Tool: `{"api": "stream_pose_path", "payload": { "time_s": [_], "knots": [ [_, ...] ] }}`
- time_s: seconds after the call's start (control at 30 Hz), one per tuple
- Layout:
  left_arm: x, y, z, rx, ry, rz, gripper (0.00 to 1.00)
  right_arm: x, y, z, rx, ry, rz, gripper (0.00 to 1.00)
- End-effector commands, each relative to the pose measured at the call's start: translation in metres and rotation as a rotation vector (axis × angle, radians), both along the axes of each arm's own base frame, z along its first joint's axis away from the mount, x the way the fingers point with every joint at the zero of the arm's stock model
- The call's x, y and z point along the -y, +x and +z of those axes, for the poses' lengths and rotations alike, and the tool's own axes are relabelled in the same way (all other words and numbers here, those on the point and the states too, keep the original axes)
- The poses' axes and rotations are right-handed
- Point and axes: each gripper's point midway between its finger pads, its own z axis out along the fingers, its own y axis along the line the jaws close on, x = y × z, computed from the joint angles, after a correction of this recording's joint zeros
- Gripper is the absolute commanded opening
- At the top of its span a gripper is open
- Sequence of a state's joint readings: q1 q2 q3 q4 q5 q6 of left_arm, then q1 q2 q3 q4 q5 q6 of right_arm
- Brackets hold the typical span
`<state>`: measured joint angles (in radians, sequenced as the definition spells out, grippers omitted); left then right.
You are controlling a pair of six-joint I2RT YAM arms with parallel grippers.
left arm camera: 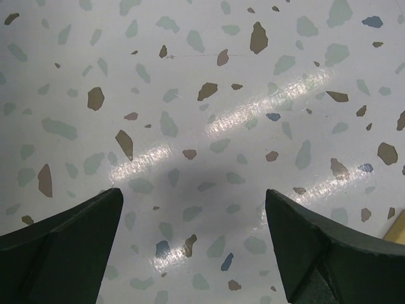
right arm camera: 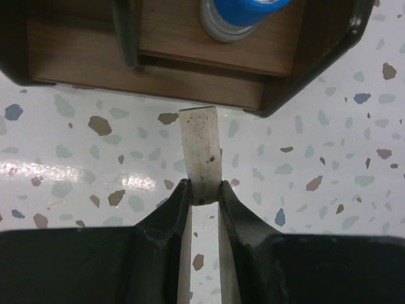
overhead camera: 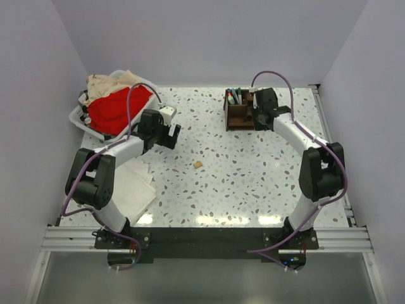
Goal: Sort the stationery into containers
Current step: Place the stationery in the storage box.
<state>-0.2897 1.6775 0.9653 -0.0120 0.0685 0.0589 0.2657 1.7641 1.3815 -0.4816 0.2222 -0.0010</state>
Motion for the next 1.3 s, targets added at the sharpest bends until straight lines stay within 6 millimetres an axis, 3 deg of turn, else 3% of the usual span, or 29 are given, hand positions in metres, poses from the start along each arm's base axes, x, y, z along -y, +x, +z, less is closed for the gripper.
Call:
{"api": "stream_pose_path", "payload": {
  "time_s": [0.0, 0.23, 0.4, 1.23, 1.27],
  "knots": [
    [-0.001, 0.018, 0.021, 0.057, -0.019, 0.043, 1.0, 0.014, 0.021, 0.013, 0.066, 0.009, -0.095, 0.0],
    [-0.002, 0.017, 0.02, 0.057, -0.015, 0.045, 1.0, 0.024, 0.028, 0.001, 0.048, 0.028, -0.144, 0.0],
    [-0.004, 0.011, 0.013, 0.022, -0.002, 0.04, 1.0, 0.03, 0.044, -0.001, 0.064, 0.027, -0.163, 0.0],
    [-0.003, 0.01, 0.008, 0.003, 0.007, 0.032, 1.0, 0.029, 0.084, -0.023, 0.09, 0.025, -0.2, 0.0],
    [-0.003, 0.01, 0.008, 0.003, 0.006, 0.033, 1.0, 0.029, 0.085, -0.021, 0.093, 0.025, -0.201, 0.04]
  ]
}}
